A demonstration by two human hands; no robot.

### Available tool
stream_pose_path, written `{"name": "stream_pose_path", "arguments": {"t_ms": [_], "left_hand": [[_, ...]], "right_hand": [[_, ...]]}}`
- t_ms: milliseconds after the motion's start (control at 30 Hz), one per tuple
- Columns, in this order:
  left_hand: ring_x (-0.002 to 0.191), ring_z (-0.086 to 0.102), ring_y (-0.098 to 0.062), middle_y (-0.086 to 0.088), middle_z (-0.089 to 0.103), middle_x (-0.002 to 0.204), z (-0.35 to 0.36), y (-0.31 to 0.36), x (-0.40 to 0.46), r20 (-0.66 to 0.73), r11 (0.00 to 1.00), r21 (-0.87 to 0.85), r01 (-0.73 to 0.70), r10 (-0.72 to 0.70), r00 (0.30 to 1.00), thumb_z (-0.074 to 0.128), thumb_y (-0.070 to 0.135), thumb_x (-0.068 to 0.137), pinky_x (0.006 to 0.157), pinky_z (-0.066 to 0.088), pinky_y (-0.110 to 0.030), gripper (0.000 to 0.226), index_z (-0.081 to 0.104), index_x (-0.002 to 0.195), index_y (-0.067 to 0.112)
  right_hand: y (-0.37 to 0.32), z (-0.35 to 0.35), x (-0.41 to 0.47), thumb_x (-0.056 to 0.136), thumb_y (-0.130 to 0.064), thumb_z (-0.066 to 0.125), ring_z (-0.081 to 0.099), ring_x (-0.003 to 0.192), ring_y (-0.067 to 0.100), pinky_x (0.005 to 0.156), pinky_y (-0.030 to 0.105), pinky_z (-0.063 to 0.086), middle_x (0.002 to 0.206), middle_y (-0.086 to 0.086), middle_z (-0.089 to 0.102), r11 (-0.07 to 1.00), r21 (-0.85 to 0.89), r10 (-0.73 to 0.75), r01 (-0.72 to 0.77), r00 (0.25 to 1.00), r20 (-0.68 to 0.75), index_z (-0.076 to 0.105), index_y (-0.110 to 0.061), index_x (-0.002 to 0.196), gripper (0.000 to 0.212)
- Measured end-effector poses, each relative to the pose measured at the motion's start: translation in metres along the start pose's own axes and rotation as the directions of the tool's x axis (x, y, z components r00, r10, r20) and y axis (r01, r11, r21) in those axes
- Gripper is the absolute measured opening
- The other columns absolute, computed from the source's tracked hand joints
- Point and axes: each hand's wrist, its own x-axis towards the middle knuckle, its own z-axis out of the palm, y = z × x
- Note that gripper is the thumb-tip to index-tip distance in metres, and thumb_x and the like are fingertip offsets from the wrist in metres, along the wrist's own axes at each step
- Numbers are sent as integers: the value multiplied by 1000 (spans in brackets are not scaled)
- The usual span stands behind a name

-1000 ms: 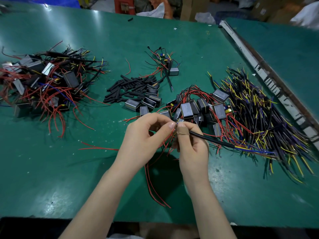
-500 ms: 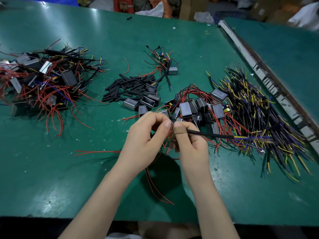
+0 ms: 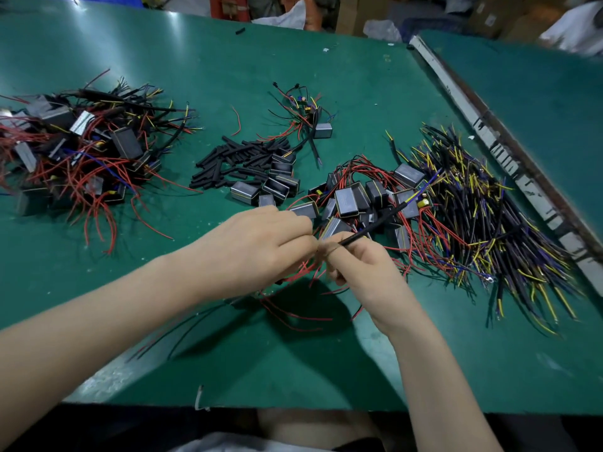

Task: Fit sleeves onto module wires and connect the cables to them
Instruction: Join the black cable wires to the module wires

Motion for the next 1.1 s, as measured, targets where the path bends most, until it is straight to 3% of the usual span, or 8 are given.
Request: {"name": "stream_pose_path", "arguments": {"t_ms": [67,133,200,300,367,533,867,1100], "left_hand": [[59,51,-30,-14,55,70,2,1,0,3,1000,2,24,-24,1000,52,11,90,49,47,-39,22,64,78,-3],[59,52,-30,-14,52,69,5,5,-2,17,997,25,75,-75,997,61,8,87,49,47,-39,16,62,74,-1],[60,53,-31,-13,52,70,11,8,-3,28,987,20,159,-160,987,61,9,88,49,47,-40,17,60,72,2],[78,56,-31,-11,55,83,19,13,-1,85,937,-116,331,-322,943,44,23,94,67,49,-43,27,63,87,4],[88,56,-24,-5,59,89,22,12,0,131,851,-250,462,-443,887,49,25,93,79,44,-34,23,66,94,10],[74,55,-15,-1,65,79,19,11,-1,186,701,-433,567,-546,817,62,19,87,73,41,-26,9,69,86,15],[72,58,-12,8,63,77,21,22,-9,172,607,-470,641,-649,741,62,26,85,75,49,-34,8,64,77,25],[67,47,-10,8,58,74,28,32,-6,163,529,-466,709,-736,657,59,25,86,72,43,-31,10,60,77,23]], "right_hand": [[2,2,-1,93,-8,54,46,60,5,60,20,37,62,-13,51,965,-233,-127,118,992,-21,60,-21,76,22],[7,3,1,91,-13,55,54,74,17,68,30,41,75,-4,56,787,-561,-306,254,952,3,63,-15,81,13],[12,7,1,90,-18,54,56,83,31,71,41,44,82,7,58,627,-721,-408,294,913,17,65,-7,85,16],[17,11,-1,87,-19,54,57,80,36,68,45,45,82,11,60,575,-757,-497,309,868,-24,65,-6,83,18],[23,11,-3,87,-16,56,58,78,36,68,50,46,82,11,60,570,-751,-537,333,843,-34,66,-5,84,15],[29,12,-5,89,-16,56,58,77,31,67,51,47,85,8,60,605,-708,-573,365,817,-69,66,-6,87,14],[34,15,-7,93,-18,53,53,77,18,67,49,46,85,0,56,687,-604,-574,404,811,-110,64,-9,89,16],[38,16,-11,92,-26,54,57,77,12,68,30,34,85,-6,60,579,-705,-660,409,743,-111,68,-16,89,17]]}}
